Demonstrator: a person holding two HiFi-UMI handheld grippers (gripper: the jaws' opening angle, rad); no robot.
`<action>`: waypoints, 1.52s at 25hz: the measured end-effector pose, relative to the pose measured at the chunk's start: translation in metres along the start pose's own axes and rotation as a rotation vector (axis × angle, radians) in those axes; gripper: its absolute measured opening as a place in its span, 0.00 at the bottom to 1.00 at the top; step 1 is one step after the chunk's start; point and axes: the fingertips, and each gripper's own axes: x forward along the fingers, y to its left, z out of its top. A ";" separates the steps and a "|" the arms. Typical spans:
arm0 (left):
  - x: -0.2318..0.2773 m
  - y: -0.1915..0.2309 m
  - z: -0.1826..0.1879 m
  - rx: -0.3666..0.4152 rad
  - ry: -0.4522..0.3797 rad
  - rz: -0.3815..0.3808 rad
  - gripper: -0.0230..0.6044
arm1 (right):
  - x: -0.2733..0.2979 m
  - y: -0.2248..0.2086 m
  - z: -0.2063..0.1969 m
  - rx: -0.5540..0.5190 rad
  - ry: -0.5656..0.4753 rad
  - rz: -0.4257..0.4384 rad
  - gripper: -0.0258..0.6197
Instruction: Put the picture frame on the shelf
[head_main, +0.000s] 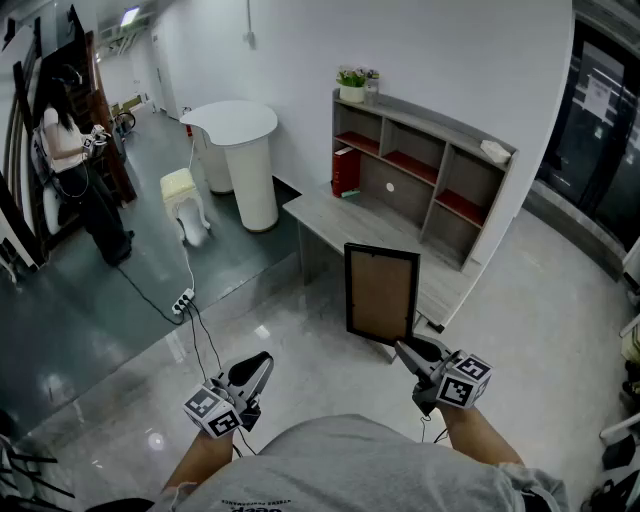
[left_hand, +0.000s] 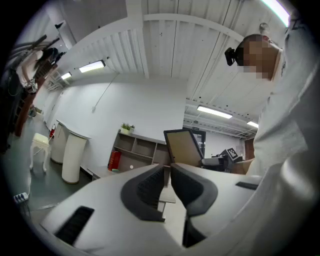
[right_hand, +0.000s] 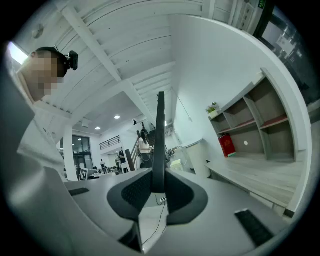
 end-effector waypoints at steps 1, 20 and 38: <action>-0.001 0.002 -0.001 0.000 0.000 0.002 0.11 | 0.001 0.001 0.001 0.000 0.003 -0.001 0.15; 0.025 -0.019 -0.012 -0.012 0.004 0.004 0.11 | -0.026 -0.011 0.006 0.128 0.000 0.067 0.15; 0.120 -0.095 -0.054 -0.025 0.048 -0.019 0.11 | -0.103 -0.077 0.022 0.184 0.011 0.141 0.15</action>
